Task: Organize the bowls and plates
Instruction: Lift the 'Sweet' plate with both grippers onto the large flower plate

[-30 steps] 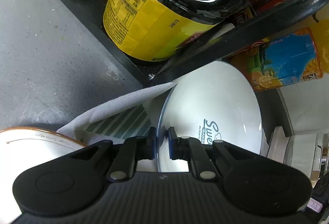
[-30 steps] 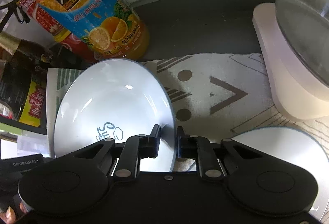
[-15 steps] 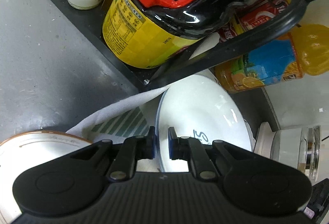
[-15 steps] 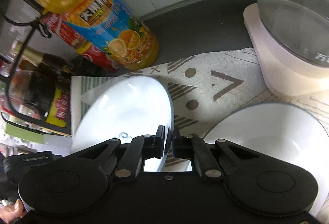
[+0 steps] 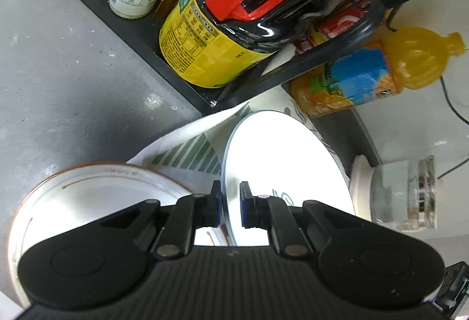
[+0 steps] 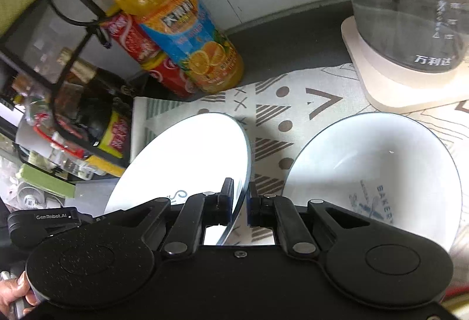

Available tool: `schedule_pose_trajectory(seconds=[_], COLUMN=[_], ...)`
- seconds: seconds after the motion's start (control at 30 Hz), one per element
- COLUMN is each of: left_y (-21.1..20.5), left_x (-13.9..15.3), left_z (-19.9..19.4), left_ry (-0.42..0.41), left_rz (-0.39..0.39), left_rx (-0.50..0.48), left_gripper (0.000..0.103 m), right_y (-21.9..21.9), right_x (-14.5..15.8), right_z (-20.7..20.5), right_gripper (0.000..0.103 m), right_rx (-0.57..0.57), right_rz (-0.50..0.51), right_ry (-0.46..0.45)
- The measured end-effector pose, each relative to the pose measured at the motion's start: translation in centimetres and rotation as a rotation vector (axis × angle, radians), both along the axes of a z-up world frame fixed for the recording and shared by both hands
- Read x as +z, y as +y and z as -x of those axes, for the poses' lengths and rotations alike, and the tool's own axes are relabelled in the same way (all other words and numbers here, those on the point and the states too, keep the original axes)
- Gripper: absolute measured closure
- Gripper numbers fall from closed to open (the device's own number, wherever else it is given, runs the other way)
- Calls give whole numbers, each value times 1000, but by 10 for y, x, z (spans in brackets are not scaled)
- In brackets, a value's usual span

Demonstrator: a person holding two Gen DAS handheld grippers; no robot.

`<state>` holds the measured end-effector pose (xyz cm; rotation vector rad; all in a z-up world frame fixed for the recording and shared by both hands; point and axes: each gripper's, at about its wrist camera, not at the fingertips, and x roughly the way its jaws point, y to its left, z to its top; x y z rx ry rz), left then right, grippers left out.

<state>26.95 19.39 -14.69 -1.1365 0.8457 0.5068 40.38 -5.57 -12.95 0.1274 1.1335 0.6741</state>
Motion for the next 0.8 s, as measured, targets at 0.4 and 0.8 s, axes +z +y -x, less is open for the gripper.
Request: schedule_pose_trajectory(seconds=[0.4, 0.8], left_y=[0, 1], left_x=[21, 24], left_z=[46, 80], left_ry=[-33, -33], left_rz=[0, -2], left_rx=[-59, -76], left_gripper=[93, 93], right_y=[-11, -14], right_x=[17, 18], right_z=[51, 88], right_gripper=[93, 92], right_rx=[-14, 18], right_rz=[-41, -47], right_ry=[-42, -61])
